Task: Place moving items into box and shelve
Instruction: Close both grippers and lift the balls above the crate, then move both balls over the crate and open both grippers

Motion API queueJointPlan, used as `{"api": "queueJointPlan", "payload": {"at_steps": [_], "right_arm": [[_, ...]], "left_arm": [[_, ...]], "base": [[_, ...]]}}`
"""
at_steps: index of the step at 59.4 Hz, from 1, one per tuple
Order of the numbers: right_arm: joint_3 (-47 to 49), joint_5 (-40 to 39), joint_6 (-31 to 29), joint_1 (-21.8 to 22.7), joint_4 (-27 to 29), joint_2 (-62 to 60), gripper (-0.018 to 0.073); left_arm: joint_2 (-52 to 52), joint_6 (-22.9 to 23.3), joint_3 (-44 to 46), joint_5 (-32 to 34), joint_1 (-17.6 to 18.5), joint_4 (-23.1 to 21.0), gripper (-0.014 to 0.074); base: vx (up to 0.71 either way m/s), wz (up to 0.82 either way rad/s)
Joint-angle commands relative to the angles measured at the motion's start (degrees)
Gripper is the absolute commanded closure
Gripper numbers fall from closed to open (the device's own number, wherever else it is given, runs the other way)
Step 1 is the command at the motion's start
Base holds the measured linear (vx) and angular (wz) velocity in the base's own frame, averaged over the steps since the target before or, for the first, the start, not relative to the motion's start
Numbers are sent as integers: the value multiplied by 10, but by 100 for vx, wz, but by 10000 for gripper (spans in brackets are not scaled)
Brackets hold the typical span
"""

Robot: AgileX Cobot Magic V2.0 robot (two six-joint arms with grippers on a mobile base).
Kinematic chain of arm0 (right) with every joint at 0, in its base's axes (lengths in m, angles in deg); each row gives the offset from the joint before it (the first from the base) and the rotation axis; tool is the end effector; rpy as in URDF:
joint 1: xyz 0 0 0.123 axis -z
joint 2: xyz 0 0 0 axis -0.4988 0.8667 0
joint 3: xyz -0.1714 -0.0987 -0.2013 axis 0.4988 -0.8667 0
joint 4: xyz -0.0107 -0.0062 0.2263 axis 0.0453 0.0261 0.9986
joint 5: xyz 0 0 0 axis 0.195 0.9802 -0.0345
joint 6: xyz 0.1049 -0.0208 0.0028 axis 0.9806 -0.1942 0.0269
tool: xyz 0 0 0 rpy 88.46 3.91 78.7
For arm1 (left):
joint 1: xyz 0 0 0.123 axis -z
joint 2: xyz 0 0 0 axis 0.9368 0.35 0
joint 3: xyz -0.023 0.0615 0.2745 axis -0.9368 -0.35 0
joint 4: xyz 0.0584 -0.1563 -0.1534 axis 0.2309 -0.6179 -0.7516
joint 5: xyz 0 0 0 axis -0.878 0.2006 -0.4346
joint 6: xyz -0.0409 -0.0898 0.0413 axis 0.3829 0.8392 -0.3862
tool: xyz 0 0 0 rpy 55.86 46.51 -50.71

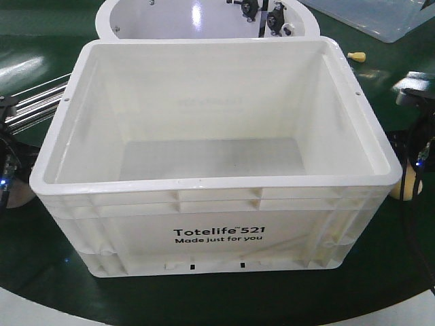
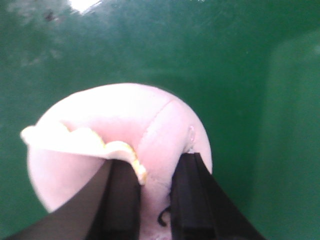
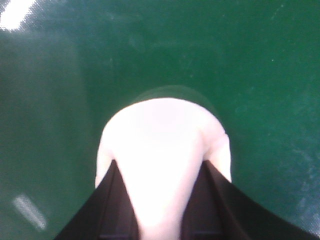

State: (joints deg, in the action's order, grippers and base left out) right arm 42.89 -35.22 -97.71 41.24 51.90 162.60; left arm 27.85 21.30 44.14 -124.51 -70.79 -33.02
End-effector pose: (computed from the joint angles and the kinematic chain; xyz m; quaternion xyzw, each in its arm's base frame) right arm 0.3400 -0.0524 0.1677 0.0691 0.9932 0.0642 0.0675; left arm 0.3011 0.0171 0.1932 -0.0625 0.9880 0.0433 0.1345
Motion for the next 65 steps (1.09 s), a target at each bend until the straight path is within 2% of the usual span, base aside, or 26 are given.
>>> {"api": "queueJointPlan", "payload": {"at_steps": [1, 16, 27, 32, 37, 42, 47, 52, 58, 65], "right_arm": [[6, 27, -1, 2, 4, -28, 569], [6, 7, 0, 2, 3, -135, 565], [7, -38, -2, 2, 4, -255, 565], [7, -70, -11, 1, 9, -305, 564], [7, -104, -14, -9, 21, -351, 564], [7, -125, -14, -40, 45, -382, 564], [7, -148, -14, -99, 77, -401, 564], [7, -172, -14, -168, 85, -401, 564], [7, -198, -13, -257, 73, -384, 564], [7, -214, -13, -323, 61, -356, 561]], "left_arm": [[-65, 2, 4, -7, -1, 5, 603], [-193, 0, 33, -2, -1, 5, 600], [-274, -5, 95, 7, -1, 4, 600], [-295, -14, 132, 11, 6, -22, 600], [-301, -62, 164, 7, 20, -82, 600], [-300, -118, 183, 7, 39, -184, 600], [-295, -185, 187, 16, 65, -296, 600], [-281, -242, 187, 13, 91, -381, 600], [-258, -290, 187, 6, 122, -450, 600], [-221, -317, 187, -3, 154, -500, 600]], "base": [[0, 0], [0, 0], [0, 0], [0, 0], [0, 0], [0, 0], [0, 0], [0, 0], [0, 0], [0, 0]]}}
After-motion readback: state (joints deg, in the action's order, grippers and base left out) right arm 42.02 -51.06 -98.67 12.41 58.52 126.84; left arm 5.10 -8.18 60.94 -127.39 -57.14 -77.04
